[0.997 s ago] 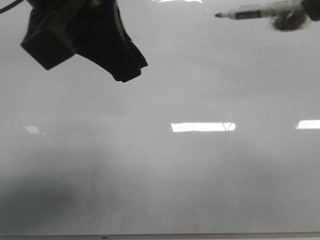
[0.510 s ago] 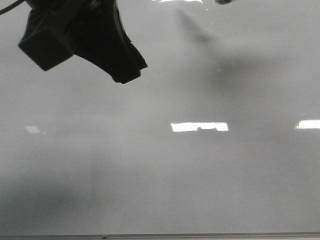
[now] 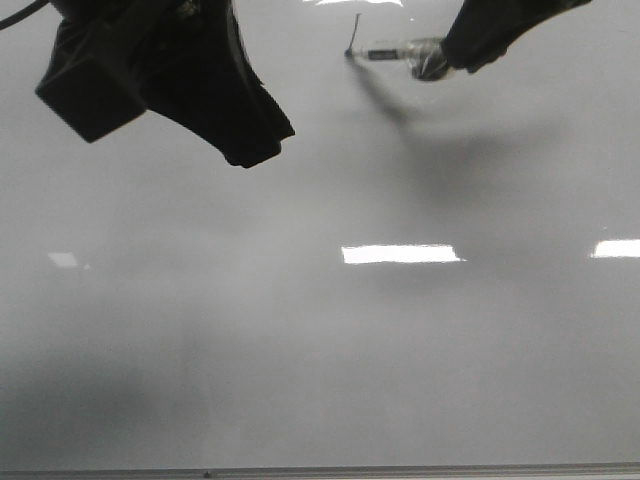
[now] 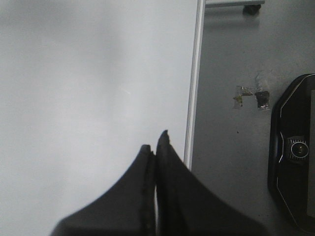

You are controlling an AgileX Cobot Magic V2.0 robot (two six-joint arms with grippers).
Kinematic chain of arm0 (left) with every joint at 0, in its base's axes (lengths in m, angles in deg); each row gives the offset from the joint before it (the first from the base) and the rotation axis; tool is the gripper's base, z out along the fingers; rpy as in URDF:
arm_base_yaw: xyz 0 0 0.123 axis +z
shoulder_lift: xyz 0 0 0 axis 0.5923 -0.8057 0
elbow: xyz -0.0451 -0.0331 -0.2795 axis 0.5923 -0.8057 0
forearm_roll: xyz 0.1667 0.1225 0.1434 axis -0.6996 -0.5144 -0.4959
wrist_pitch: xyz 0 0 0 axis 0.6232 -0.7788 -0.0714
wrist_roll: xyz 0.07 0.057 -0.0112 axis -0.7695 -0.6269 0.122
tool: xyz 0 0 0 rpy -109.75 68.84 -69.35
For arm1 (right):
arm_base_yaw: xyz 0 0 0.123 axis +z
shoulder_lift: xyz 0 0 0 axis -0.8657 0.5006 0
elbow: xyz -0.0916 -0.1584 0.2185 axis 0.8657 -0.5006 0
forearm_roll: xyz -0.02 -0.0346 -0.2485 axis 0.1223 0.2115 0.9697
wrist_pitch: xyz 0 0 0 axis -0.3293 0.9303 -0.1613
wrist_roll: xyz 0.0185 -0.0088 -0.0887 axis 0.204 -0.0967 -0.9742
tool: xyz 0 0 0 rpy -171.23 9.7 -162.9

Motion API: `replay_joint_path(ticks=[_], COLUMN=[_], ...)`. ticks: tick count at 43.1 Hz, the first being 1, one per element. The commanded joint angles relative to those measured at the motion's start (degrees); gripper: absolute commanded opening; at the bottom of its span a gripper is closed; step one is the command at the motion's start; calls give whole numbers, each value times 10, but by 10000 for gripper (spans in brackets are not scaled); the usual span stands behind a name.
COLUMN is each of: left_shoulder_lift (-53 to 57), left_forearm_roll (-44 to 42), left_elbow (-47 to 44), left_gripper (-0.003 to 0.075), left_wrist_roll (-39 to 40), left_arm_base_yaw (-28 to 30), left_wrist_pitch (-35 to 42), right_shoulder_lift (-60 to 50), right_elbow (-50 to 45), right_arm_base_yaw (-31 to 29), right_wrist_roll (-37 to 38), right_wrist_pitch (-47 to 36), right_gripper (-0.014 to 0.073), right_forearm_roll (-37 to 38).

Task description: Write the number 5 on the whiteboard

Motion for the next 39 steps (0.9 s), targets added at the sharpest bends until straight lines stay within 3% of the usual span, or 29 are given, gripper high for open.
replay_joint_path(ticks=[1, 8, 17, 25, 32, 39], left_shoulder_lift=[21, 21, 21, 21, 21, 21], left_forearm_roll=[11, 11, 11, 11, 12, 13], left_elbow=[21, 21, 21, 21, 21, 21], left_gripper=[-20, -20, -20, -20, -20, -20], left_wrist_roll=[6, 6, 6, 6, 6, 6], left_arm_base_yaw=[-4, -4, -4, -4, -4, -4], left_wrist_pitch=[24, 24, 24, 24, 24, 24], right_shoulder_lift=[-8, -16, -29, -47, -42, 16], right_elbow=[0, -3, -10, -74, -132, -105], right_arm_base_yaw=[15, 14, -36, -65, -27, 38], right_wrist_roll=[0, 19, 40, 52, 52, 52], right_wrist_pitch=[-25, -31, 11, 18, -22, -59], right_gripper=[-62, -62, -62, -62, -62, -62], right_forearm_roll=[-6, -6, -6, -6, -19, -48])
